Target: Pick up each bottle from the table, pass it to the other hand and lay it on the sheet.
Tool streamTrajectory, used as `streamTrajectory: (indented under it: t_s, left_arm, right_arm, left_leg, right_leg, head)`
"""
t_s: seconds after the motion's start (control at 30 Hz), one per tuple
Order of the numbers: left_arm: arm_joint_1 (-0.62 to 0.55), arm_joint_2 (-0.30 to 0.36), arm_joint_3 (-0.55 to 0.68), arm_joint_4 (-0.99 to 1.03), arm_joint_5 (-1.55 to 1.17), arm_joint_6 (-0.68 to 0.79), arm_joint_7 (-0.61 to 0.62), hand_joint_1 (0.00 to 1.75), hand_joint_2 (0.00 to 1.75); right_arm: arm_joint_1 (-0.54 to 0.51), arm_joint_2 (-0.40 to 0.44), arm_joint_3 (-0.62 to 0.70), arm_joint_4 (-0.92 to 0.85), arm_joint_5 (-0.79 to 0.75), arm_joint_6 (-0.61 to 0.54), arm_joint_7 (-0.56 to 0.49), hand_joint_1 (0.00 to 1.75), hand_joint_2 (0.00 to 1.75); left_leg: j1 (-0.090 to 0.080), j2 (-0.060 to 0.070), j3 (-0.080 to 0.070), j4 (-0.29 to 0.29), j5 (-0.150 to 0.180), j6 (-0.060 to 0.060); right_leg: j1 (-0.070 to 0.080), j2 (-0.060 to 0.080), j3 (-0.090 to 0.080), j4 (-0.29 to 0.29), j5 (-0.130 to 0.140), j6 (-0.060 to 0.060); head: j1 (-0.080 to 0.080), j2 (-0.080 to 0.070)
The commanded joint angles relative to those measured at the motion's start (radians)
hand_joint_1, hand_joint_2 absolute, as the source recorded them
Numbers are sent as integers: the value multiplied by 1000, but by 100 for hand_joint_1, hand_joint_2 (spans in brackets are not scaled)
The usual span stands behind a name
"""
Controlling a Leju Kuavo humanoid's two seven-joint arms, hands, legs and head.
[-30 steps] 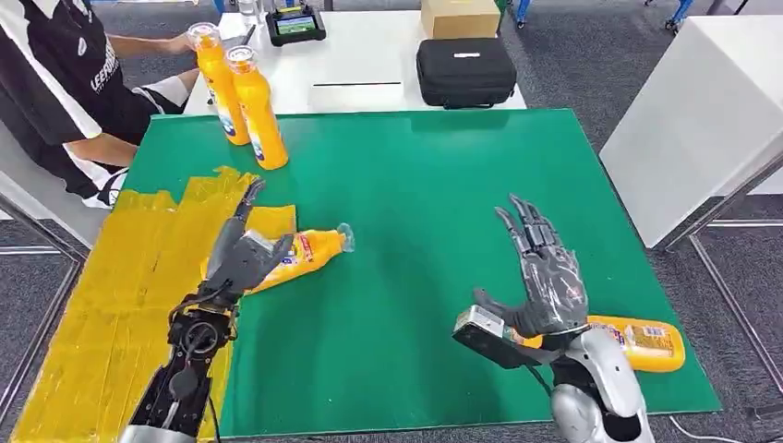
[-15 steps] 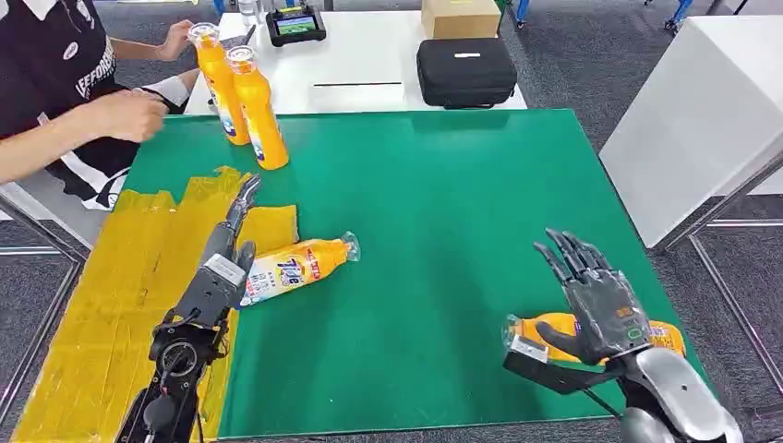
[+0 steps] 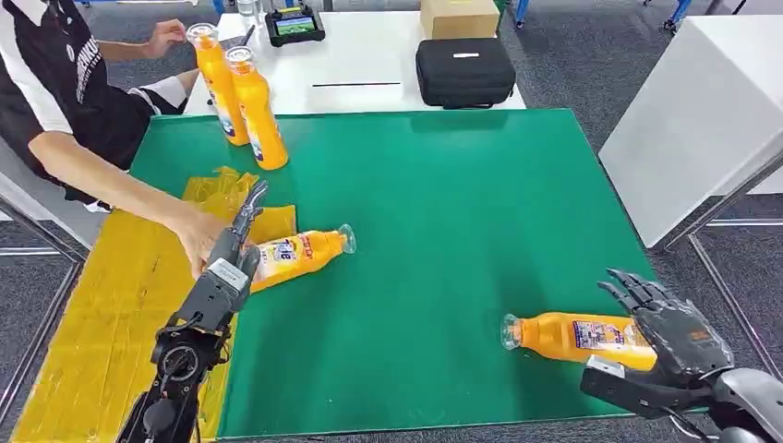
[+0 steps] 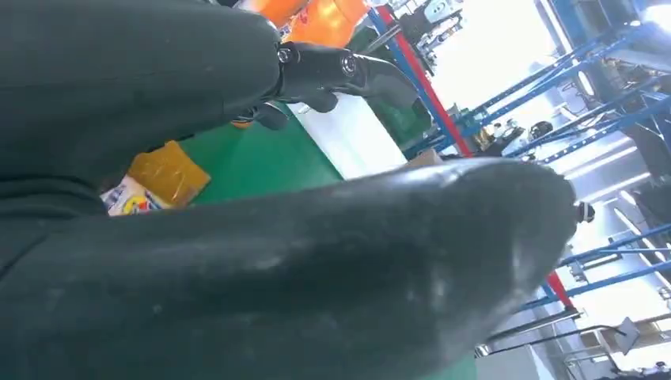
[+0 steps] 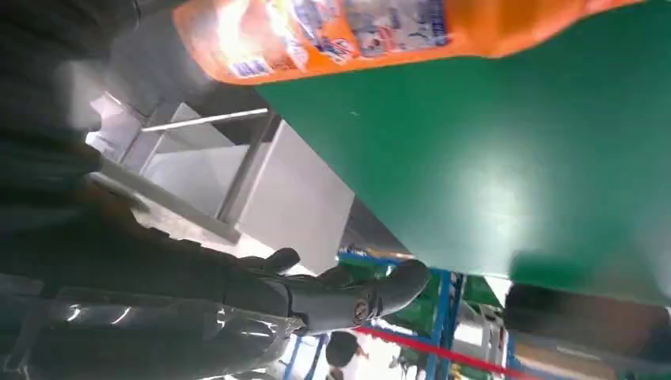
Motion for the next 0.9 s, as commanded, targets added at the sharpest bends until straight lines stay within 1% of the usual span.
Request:
streamTrajectory:
  t_s: [0.03,0.07,0.13,0.17,0.23,0.27,0.3,0.33,0.43,0.5,0.53,0.57,0.63,0.67,0.73,0.8,0.83,0.9]
  left_arm:
    - [-22,21,-28,47,15,-1,12,0,0]
    - [-22,21,-28,47,15,-1,12,0,0]
    - [-20,22,-28,49,15,-1,11,0,0]
    - [-18,22,-26,55,17,-2,9,0,0]
    - [-24,18,-27,72,16,-2,9,0,0]
    - [-29,17,-30,82,14,-2,8,0,0]
    - [-36,14,-34,89,13,-2,8,0,0]
    - [-43,14,-37,101,12,-2,6,0,0]
    - [-52,14,-42,112,11,-1,4,0,0]
    - [-52,14,-42,112,11,-1,4,0,0]
    - [-52,14,-42,112,11,-1,4,0,0]
    - [-52,14,-42,112,11,-1,4,0,0]
    - [-52,14,-42,112,11,-1,4,0,0]
    - [-51,15,-42,110,11,-1,4,0,0]
    - [-56,19,-47,117,11,-1,4,0,0]
    - [-72,16,-49,131,13,0,5,0,0]
    - [-78,16,-50,134,16,0,6,0,0]
    - [-86,14,-54,135,24,-3,12,0,0]
  right_arm:
    - [-51,-18,-56,184,-35,29,0,0,175]
    - [-51,-18,-56,184,-35,29,0,0,175]
    - [-61,-14,-48,206,-28,19,1,0,175]
    - [-66,-9,-45,224,-26,18,5,0,175]
    - [-78,-1,-43,263,-26,16,10,0,175]
    - [-83,2,-43,283,-23,10,13,0,175]
    - [-84,5,-42,300,-22,9,13,0,175]
    - [-93,7,-40,321,-19,9,15,0,175]
    - [-97,6,-39,349,-19,9,15,0,175]
    - [-97,6,-39,349,-19,9,15,0,175]
    - [-97,6,-39,349,-19,9,15,0,175]
    - [-97,6,-39,349,-19,9,15,0,175]
    - [-97,6,-39,349,-19,9,15,0,175]
    - [-95,6,-41,351,-19,11,17,0,175]
    - [-104,22,-44,377,-10,20,29,0,175]
    - [-137,38,-32,431,11,20,42,0,175]
    - [-150,38,-27,451,13,20,42,0,175]
    - [-174,41,-15,493,18,22,43,0,175]
  left_leg:
    - [1,1,3,-1,-1,-1]
    - [1,1,7,-1,-3,-3]
    - [1,1,4,-1,-1,-2]
    - [2,1,7,-1,-2,-3]
    - [1,1,4,-1,-1,-2]
    - [2,2,11,-2,-3,-4]
    - [2,1,6,-2,-1,-3]
    - [2,1,8,-2,-2,-3]
    - [2,0,4,-1,-1,-2]
    - [2,1,9,-2,-3,-3]
    - [2,1,6,-1,-2,-2]
    - [2,1,8,-2,-2,-3]
    - [1,1,5,-1,-1,-2]
    - [2,1,8,-1,-2,-3]
    - [1,0,3,-1,-1,-2]
    - [2,1,9,-2,-3,-4]
    - [2,1,6,-2,-1,-3]
    - [2,2,6,-1,-2,-3]
  right_leg:
    - [1,1,4,-2,-1,-1]
    - [1,2,8,-3,-2,-2]
    - [1,1,5,-2,0,-1]
    - [2,2,8,-3,-2,-2]
    - [1,2,4,-3,0,-1]
    - [2,3,12,-4,-2,-3]
    - [2,2,7,-4,-1,-2]
    - [2,2,9,-4,-1,-2]
    - [2,1,5,-3,0,-1]
    - [2,2,10,-4,-2,-3]
    - [1,2,7,-3,-1,-2]
    - [2,2,9,-4,-2,-2]
    - [1,1,6,-3,-1,-2]
    - [2,1,9,-3,-2,-2]
    - [1,1,4,-2,0,-1]
    - [2,2,10,-4,-2,-3]
    - [2,2,7,-4,0,-2]
    - [2,2,7,-3,0,-2]
  head:
    - [0,0]
    - [0,0]
    - [0,0]
    - [0,0]
    - [0,0]
    - [0,0]
    - [0,0]
    - [0,0]
    - [0,0]
    - [0,0]
    - [0,0]
    - [0,0]
    - [0,0]
    - [0,0]
    - [0,0]
    - [0,0]
    - [0,0]
    - [0,0]
